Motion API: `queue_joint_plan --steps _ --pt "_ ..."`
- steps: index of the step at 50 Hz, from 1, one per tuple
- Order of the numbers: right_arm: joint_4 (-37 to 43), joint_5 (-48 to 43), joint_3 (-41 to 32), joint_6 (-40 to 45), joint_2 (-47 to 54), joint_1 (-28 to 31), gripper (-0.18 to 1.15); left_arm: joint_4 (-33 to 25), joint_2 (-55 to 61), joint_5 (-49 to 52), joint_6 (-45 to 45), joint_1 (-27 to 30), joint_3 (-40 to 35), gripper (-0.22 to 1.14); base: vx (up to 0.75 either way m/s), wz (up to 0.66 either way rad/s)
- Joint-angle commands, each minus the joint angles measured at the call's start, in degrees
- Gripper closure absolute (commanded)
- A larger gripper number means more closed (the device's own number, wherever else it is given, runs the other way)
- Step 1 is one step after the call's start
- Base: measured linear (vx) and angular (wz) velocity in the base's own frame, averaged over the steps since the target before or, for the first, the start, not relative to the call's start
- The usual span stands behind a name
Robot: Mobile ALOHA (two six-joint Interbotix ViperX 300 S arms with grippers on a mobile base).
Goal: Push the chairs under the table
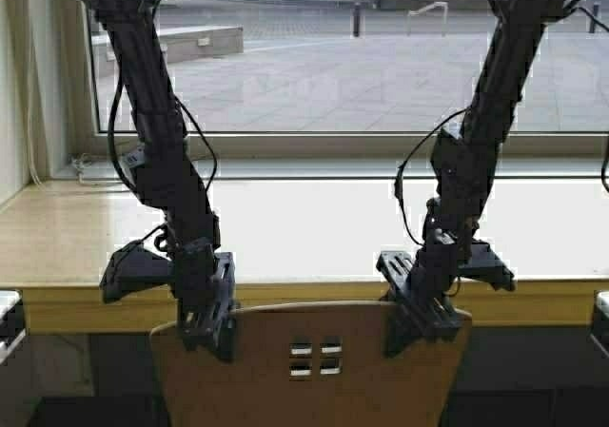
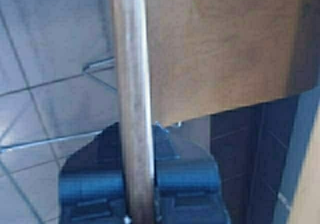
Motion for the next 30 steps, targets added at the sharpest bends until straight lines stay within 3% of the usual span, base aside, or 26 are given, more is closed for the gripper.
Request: queue_joint_plan --steps 1,30 --pt "-3.9 -0.5 0.0 -4.5 -0.5 1.8 0.94 0.4 -1.6 -1.8 0.7 1.9 -3.2 0.83 0.17 -0.06" --pt "-5.4 -1.3 0.0 -4.5 -0.3 1.8 0.94 0.4 0.0 -1.8 0.6 2.6 -4.8 0.83 0.13 -0.03"
